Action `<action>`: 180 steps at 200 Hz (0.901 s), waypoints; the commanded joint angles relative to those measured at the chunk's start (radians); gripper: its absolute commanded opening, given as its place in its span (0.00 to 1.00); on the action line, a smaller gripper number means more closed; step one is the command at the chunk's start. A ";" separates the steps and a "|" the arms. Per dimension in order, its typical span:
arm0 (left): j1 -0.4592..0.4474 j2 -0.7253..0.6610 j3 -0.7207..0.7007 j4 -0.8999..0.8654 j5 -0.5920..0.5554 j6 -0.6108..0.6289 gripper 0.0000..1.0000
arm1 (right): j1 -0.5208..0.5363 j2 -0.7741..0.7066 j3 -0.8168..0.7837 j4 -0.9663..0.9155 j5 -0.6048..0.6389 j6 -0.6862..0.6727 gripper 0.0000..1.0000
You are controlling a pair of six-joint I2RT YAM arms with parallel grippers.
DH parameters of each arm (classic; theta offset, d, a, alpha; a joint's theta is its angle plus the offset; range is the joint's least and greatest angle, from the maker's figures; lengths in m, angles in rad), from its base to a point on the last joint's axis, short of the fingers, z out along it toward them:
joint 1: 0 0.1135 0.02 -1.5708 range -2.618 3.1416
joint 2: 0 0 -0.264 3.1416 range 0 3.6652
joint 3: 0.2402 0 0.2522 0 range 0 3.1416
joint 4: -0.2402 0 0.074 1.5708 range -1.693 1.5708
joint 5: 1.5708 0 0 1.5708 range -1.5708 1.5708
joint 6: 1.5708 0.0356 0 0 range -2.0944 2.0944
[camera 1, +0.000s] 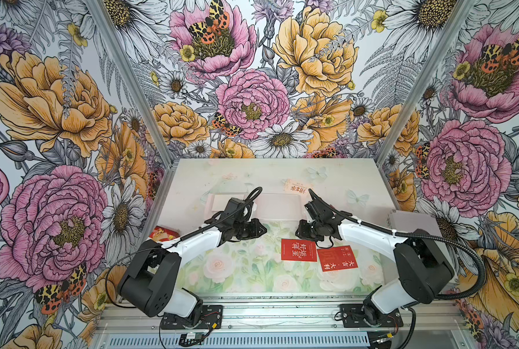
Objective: Place the photos into the photo albums
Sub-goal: Pick up the photo at the center of the board.
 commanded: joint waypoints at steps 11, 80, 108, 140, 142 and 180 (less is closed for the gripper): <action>-0.020 0.026 -0.015 0.056 -0.023 -0.027 0.19 | -0.016 -0.081 -0.083 0.016 0.043 0.040 0.33; -0.067 0.056 -0.014 0.036 -0.035 -0.023 0.20 | -0.052 -0.106 -0.143 0.015 0.031 0.044 0.33; -0.089 0.059 -0.024 0.036 -0.049 -0.025 0.20 | -0.062 -0.156 -0.171 0.014 0.038 0.048 0.33; -0.127 0.096 -0.012 0.036 -0.047 -0.035 0.20 | -0.103 -0.189 -0.216 0.013 0.031 0.057 0.33; -0.130 0.097 -0.010 0.036 -0.049 -0.037 0.20 | -0.106 -0.190 -0.217 0.014 0.028 0.057 0.33; -0.192 0.133 0.022 0.004 -0.086 -0.027 0.21 | -0.117 -0.206 -0.229 0.015 0.012 0.061 0.34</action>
